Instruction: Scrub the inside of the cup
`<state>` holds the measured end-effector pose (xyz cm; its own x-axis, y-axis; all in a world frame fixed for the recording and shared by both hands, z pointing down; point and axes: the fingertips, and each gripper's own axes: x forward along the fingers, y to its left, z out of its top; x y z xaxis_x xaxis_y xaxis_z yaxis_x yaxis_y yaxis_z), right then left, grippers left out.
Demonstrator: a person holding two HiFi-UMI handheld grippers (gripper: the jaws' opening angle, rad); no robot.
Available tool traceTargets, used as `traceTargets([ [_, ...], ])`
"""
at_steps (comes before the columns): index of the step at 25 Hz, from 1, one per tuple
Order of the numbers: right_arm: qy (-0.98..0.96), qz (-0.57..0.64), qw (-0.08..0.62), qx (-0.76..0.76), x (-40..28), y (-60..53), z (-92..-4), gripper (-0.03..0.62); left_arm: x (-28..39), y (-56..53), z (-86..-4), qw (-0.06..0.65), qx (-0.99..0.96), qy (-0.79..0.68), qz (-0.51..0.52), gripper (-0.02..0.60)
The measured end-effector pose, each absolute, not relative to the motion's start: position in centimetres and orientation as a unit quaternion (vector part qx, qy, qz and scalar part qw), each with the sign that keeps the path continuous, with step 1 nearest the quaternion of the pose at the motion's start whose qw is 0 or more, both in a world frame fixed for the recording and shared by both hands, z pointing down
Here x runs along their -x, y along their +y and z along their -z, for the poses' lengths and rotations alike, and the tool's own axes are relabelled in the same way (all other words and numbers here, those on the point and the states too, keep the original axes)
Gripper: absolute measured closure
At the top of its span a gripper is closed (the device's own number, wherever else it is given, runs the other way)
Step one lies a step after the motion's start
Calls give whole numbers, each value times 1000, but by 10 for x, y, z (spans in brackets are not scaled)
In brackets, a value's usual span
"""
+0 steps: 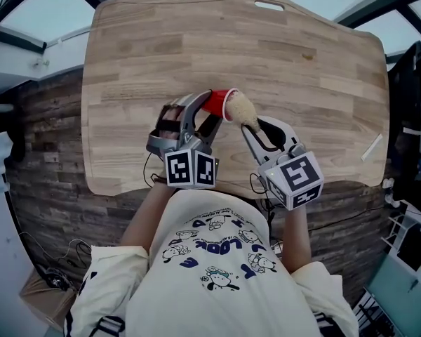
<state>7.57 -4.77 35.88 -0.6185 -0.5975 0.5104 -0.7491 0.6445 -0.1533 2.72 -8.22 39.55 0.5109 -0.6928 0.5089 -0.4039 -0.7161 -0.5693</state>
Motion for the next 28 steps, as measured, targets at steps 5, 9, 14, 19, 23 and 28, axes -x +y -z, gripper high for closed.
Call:
traceTargets([
  [5, -890, -194, 208, -357, -72, -40, -358, 502, -28, -75, -386, 264, 825, 309, 393, 308],
  [9, -893, -204, 207, -344, -69, -35, -359, 502, -27, -70, -382, 308, 808, 298, 405, 307],
  [14, -893, -211, 205, -341, -67, -34, -358, 502, -25, -68, -380, 322, 802, 297, 407, 307],
  [19, -890, -216, 210, -341, -68, -33, -360, 502, -27, -67, -380, 343, 794, 289, 410, 307],
  [23, -891, -218, 215, -336, -66, -32, -360, 502, -27, -65, -378, 368, 785, 277, 413, 308],
  [28, -895, -198, 247, -315, -60, -27, -365, 502, -32, -55, -382, 427, 761, 238, 427, 308],
])
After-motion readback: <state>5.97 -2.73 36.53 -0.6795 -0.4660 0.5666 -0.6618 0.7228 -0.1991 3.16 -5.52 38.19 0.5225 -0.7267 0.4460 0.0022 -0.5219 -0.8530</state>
